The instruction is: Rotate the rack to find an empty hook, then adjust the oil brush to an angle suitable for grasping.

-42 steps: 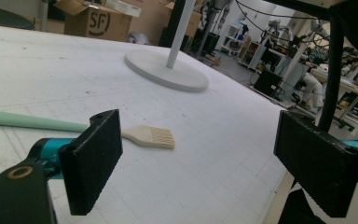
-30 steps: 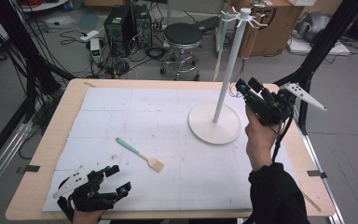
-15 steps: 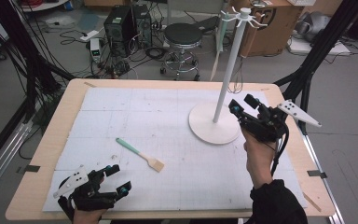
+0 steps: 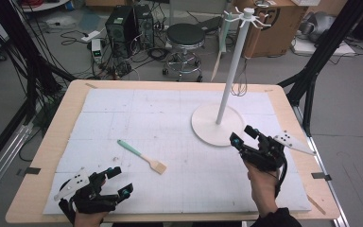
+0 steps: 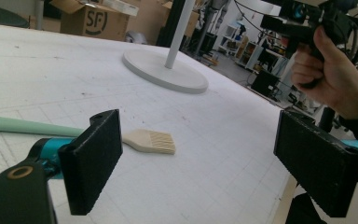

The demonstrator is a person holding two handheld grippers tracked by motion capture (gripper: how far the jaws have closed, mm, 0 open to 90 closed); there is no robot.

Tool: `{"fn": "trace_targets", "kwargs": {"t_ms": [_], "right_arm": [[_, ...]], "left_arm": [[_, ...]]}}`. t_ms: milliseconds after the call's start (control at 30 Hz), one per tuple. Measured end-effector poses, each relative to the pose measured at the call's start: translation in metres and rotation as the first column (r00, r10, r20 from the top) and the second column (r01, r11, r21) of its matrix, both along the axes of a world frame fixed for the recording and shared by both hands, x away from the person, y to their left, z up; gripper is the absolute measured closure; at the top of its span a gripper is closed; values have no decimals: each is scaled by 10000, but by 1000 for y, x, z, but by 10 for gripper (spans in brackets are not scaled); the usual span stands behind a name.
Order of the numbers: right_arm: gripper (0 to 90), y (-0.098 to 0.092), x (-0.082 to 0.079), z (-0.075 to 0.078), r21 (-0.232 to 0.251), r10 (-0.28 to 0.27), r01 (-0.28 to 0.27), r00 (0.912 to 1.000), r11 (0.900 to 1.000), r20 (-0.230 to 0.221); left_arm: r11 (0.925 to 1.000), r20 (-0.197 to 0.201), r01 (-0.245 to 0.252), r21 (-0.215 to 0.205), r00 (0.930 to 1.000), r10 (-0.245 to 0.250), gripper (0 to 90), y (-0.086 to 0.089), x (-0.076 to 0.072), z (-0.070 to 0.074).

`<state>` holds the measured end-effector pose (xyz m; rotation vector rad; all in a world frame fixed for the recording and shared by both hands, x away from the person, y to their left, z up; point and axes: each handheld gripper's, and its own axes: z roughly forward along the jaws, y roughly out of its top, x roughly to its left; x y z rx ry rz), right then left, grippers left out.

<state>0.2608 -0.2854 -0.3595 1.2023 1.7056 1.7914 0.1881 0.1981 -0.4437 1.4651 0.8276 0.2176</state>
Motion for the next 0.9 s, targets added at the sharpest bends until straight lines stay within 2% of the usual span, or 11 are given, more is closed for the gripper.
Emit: {"fn": "trace_targets", "kwargs": {"t_ms": [267,433,667,900], "right_arm": [[234,0,-25,-34,-933,74,-62,9999,9956,125],[231,4,-33,-46,-940,356,-359,9994,9949,-41],[231,1,-40,-50,-742,524,-538,9984,9958,-203],[236,0,-41,-51,-594,386,-397,9991,9974,-190]], "left_arm": [[9999,-78,-143,-96,9999,142,158,0,1,0],[9984,-329,-326,-465,9990,311,162,2,5,2],[9986,-480,-499,-178,9976,490,189,0,6,0],[9989,-437,-475,-17,9979,474,196,0,4,0]]}}
